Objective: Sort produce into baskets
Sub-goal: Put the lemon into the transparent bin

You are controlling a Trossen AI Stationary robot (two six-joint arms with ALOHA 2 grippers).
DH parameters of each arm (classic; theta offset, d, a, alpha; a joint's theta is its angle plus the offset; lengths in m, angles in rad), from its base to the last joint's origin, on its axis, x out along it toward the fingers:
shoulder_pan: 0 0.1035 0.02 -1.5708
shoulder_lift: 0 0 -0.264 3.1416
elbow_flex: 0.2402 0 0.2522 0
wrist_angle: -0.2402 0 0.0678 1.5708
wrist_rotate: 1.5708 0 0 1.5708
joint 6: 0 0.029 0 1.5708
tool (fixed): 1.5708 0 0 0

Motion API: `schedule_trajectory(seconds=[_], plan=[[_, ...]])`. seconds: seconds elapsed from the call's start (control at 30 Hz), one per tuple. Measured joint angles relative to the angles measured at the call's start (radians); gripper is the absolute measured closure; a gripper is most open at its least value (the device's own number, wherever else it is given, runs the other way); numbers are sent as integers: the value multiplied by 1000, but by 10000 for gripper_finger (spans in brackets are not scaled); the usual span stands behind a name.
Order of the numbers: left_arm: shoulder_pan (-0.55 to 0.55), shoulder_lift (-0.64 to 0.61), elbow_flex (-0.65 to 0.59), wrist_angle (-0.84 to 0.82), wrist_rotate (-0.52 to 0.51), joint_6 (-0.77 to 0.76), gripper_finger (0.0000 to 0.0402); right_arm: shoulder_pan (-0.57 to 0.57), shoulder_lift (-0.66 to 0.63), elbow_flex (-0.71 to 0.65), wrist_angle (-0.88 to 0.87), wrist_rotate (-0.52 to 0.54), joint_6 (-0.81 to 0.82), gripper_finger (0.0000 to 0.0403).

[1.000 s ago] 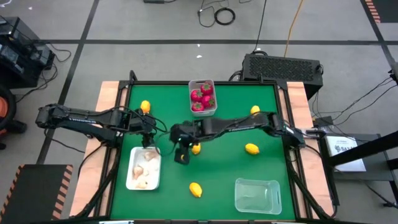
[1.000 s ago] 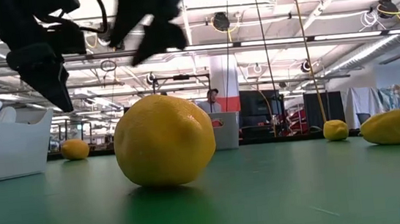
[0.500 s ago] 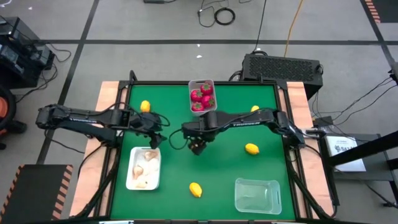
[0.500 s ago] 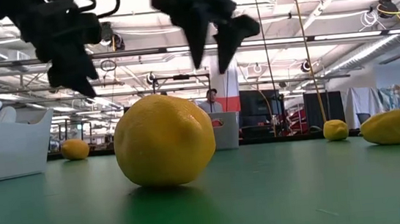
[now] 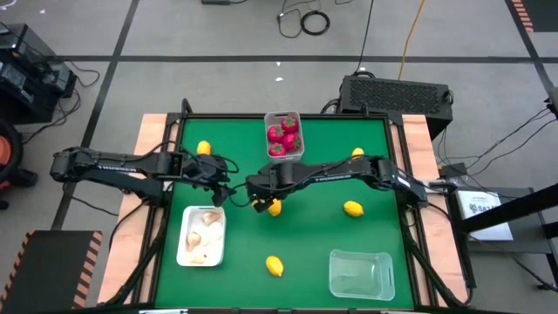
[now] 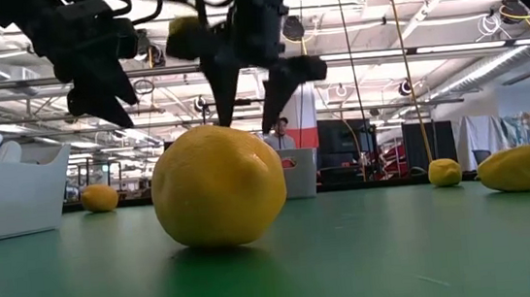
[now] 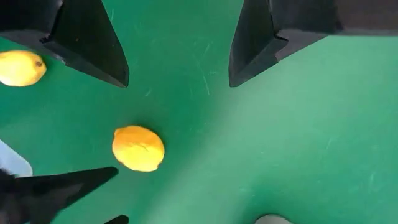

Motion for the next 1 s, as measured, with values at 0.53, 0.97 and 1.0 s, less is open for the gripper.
schedule_trajectory(seconds=[0.53,0.97,1.0], plan=[[-2,0,0,-46,-8,-22,119,12,79,-1,13,-78,56,156],[-2,0,0,-49,-29,-13,119,33,110,0,49,-51,120,156],[-2,0,0,-48,-29,-13,119,33,116,0,48,-52,138,156]])
